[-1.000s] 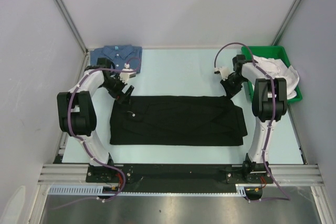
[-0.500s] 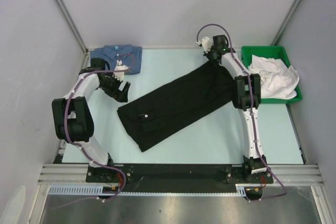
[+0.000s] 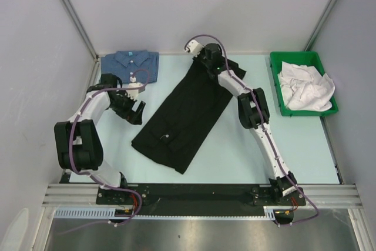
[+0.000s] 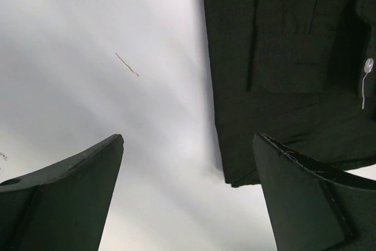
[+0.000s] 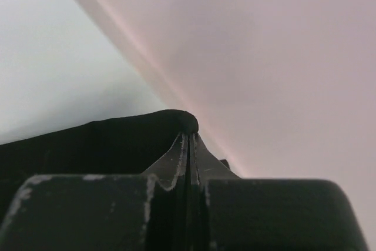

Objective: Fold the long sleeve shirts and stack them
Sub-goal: Fold the shirt

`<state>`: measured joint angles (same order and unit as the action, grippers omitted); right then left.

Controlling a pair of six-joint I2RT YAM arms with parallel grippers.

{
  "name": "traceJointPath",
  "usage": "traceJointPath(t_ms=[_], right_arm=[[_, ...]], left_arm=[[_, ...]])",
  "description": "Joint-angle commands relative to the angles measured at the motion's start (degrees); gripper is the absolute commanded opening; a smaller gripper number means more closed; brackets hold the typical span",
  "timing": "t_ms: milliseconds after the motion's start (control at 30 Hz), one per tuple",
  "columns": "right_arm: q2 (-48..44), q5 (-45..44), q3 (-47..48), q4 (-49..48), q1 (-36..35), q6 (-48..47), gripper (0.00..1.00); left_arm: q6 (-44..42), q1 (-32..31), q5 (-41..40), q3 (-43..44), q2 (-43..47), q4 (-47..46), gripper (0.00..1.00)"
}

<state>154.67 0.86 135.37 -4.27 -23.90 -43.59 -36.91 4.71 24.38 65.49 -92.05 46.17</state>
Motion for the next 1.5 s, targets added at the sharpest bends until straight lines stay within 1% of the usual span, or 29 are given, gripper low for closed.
traceJointPath(t_ms=[0,33,67,133,167,200,267,300,333,367,400,433,500,533,567,600,633,667,767,833,867,900,933,1033,1167,1200,1367,1467], right_arm=[[1.5,-3.2,5.1,-14.7,-1.0,-4.7,0.02],[1.3,-3.6,4.7,-15.6,-0.8,-5.6,0.05],[0.7,-3.9,4.6,-16.0,-0.4,-6.6,0.19],[0.1,-5.8,4.6,-17.3,0.3,-9.0,0.40],[-0.6,-6.5,4.5,-17.0,0.6,-9.1,0.60],[-2.5,-7.4,3.2,-15.3,1.4,-8.5,0.66],[-6.5,-8.0,-0.9,-12.4,2.3,-7.0,0.73],[-11.8,-7.4,-6.5,-11.2,2.9,-4.9,0.74],[-14.6,-7.0,-10.4,-10.2,3.1,-3.1,0.75],[-17.4,-5.7,-14.0,-7.7,3.3,-1.3,0.76],[-23.6,-4.7,-17.0,-5.3,3.8,2.2,0.76],[-26.1,-3.9,-23.2,-3.2,3.9,4.1,0.76],[-32.8,-1.2,-27.7,6.3,4.1,9.5,0.74],[-34.7,1.4,-30.8,9.7,5.0,15.2,0.70],[-36.3,5.0,-32.7,15.7,5.5,19.0,0.67],[-37.4,7.5,-34.3,18.4,6.2,22.1,0.65],[-39.3,10.2,-37.5,20.6,8.2,27.7,0.60],[-39.9,15.6,-39.1,23.5,9.0,30.2,0.57],[-39.8,22.3,-43.4,27.5,12.6,38.2,0.48],[-38.9,24.9,-44.7,29.0,13.8,41.5,0.46],[-38.2,26.9,-46.4,28.8,14.9,44.9,0.46],[-38.0,28.2,-47.2,28.4,15.4,46.1,0.46],[-37.8,28.9,-48.0,27.8,15.6,47.3,0.47],[-37.4,30.8,-51.1,25.0,15.8,51.6,0.48],[-35.4,33.8,-52.8,21.5,15.6,56.3,0.48],[-34.5,33.9,-53.5,21.0,15.6,58.7,0.48],[-31.9,35.2,-55.0,17.8,14.9,64.2,0.47],[-30.6,34.7,-56.0,17.4,14.0,66.5,0.42]], left_arm=[[-0.1,0.5,-0.2,-2.0,4.2,0.1,0.97],[-0.2,0.5,-0.2,-2.7,5.1,-0.3,0.97],[-0.4,0.4,-0.4,-3.1,5.5,-0.7,0.97],[-0.4,0.5,-0.6,-3.6,6.1,-1.6,0.98],[-0.7,0.5,-0.5,-3.7,6.3,-1.7,0.98],[-1.1,0.4,-0.1,-3.8,6.4,-1.5,0.98],[-2.8,0.4,1.2,-4.0,6.6,-1.1,0.98],[-3.7,0.4,1.5,-4.2,6.7,-0.7,0.98],[-5.4,0.4,1.5,-4.7,6.7,-0.6,0.98],[-6.3,0.4,1.5,-4.9,6.6,-0.4,0.98],[-7.0,0.4,1.6,-5.1,6.4,0.0,0.97],[-8.1,0.3,2.1,-5.3,5.9,0.3,0.97],[-8.3,0.0,2.2,-5.0,3.9,0.8,0.94],[-8.0,-0.1,2.3,-4.9,3.2,0.9,0.93],[-8.0,-0.6,2.8,-4.8,2.6,1.0,0.92],[-7.9,-0.8,2.8,-4.6,1.3,1.1,0.88],[-7.7,-1.5,2.9,-4.8,0.8,1.1,0.86],[-7.4,-1.9,3.0,-4.8,0.4,0.9,0.85],[-6.3,-3.3,2.9,-5.7,-0.8,-0.3,0.83],[-5.9,-4.3,2.9,-6.3,-1.4,-0.5,0.83],[-5.7,-4.2,2.7,-6.4,-1.4,-0.6,0.83],[-5.5,-4.2,2.3,-7.0,-1.4,-0.8,0.83],[-5.1,-5.9,2.2,-7.0,-1.3,-1.0,0.83],[-4.0,-6.1,2.1,-7.6,-1.4,-1.3,0.83],[-3.1,-6.1,2.1,-8.4,-0.9,-1.1,0.83],[-3.0,-6.1,1.9,-8.6,-0.7,-1.1,0.83],[-2.8,-6.1,0.8,-9.8,1.3,-0.8,0.84],[-3.0,-6.1,0.1,-9.9,1.8,-0.4,0.84]])
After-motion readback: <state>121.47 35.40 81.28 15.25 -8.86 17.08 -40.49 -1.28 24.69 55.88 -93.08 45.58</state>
